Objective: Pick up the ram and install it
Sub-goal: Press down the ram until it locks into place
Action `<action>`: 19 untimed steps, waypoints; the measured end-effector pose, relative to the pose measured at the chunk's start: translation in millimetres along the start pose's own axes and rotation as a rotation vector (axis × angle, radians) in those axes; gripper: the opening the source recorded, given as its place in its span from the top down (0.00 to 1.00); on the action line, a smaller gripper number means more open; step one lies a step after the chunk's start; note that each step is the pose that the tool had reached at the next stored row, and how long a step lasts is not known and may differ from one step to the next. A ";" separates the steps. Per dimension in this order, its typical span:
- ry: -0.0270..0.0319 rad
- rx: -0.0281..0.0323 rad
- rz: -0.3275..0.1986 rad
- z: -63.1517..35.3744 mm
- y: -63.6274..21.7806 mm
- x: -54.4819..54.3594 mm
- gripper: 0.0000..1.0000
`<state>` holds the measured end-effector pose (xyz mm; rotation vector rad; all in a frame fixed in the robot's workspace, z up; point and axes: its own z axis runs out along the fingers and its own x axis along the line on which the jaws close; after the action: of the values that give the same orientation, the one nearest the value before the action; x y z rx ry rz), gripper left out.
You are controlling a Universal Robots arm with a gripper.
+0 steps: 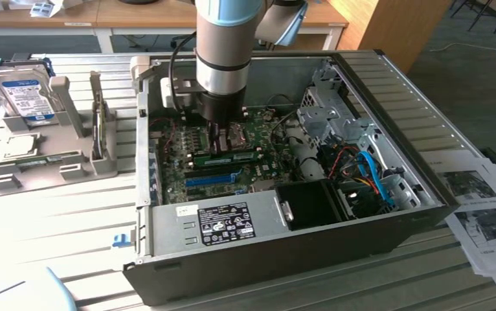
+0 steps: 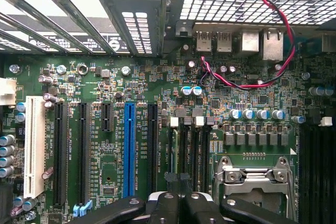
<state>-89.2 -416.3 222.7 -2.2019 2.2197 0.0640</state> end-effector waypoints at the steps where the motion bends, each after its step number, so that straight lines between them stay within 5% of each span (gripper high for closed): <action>1: 0.0000 0.0000 0.000 0.0 0.0 0.0 0.90; 19: 0.0000 -0.0001 0.000 0.7 0.0 0.0 0.90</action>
<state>-89.2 -416.3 222.0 -2.2019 2.2197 0.0640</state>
